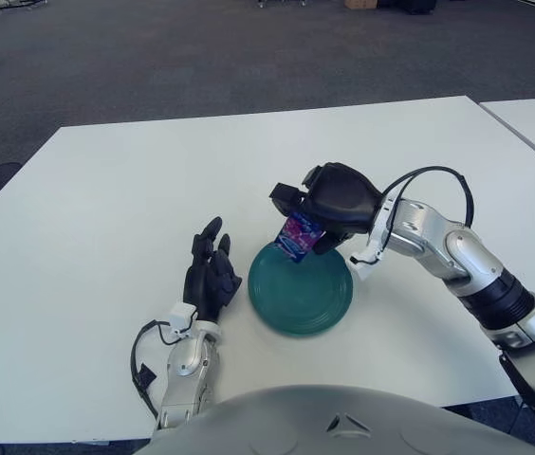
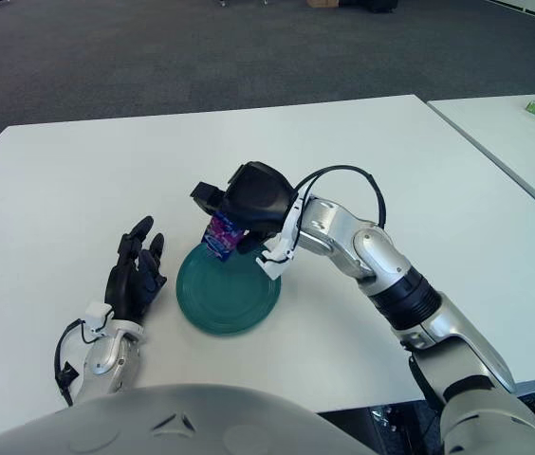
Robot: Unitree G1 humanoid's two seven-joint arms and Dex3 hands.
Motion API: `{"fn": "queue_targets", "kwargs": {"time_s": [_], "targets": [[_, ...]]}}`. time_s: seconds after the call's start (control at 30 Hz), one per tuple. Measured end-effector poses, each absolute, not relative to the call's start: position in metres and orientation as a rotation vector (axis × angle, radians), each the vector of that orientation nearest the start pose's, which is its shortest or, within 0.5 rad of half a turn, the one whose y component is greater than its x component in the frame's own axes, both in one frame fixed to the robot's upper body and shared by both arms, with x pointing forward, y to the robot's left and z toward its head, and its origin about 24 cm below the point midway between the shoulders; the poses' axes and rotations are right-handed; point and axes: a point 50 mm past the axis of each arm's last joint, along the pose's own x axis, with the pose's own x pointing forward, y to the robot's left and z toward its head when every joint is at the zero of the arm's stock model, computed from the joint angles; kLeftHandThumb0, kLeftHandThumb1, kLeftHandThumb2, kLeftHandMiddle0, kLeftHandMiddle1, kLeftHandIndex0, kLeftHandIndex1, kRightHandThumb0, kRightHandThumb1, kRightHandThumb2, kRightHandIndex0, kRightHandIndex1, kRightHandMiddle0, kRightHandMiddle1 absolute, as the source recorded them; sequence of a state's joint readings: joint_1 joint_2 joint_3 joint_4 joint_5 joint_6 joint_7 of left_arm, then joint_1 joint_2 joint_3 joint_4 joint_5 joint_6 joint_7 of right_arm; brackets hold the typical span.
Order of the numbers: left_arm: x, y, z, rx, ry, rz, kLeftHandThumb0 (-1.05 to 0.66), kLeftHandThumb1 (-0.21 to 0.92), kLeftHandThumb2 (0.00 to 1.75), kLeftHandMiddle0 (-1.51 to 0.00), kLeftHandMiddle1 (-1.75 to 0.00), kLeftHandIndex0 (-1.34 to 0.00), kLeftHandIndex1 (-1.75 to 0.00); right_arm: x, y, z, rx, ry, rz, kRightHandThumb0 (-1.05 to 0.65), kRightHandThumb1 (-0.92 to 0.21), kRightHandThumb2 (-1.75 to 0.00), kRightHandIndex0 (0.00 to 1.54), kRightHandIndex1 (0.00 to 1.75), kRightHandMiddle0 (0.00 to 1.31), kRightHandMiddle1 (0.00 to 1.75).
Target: Put the gum into the plate.
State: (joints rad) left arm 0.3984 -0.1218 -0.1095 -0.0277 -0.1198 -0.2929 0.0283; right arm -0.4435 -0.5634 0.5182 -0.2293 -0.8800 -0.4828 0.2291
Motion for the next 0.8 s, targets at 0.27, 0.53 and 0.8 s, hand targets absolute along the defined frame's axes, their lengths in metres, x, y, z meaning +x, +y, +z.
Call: {"fn": "queue_targets", "kwargs": {"time_s": [0.27, 0.53, 0.8], "targets": [[0.169, 0.131, -0.002, -0.271, 0.051, 0.123, -0.93, 0.92, 0.92, -0.27, -0.02, -0.01, -0.65, 0.233, -0.062, 0.141, -1.487, -0.991, 0.898, -0.44, -0.44, -1.16, 1.11, 1.75, 0.52, 1.75], [0.169, 0.128, -0.002, -0.233, 0.027, 0.118, -0.89, 0.92, 0.93, -0.37, -0.06, -0.03, -0.66, 0.23, -0.064, 0.133, -1.492, -0.929, 0.97, -0.44, -0.45, -1.15, 1.08, 1.75, 0.51, 1.75], [0.168, 0.128, -0.002, -0.232, 0.019, 0.121, -0.87, 0.92, 0.9, -0.38, -0.04, -0.04, -0.66, 0.227, -0.064, 0.126, -1.487, -0.888, 1.0, -0.4, -0.63, -0.91, 0.84, 1.75, 0.39, 1.75]]}}
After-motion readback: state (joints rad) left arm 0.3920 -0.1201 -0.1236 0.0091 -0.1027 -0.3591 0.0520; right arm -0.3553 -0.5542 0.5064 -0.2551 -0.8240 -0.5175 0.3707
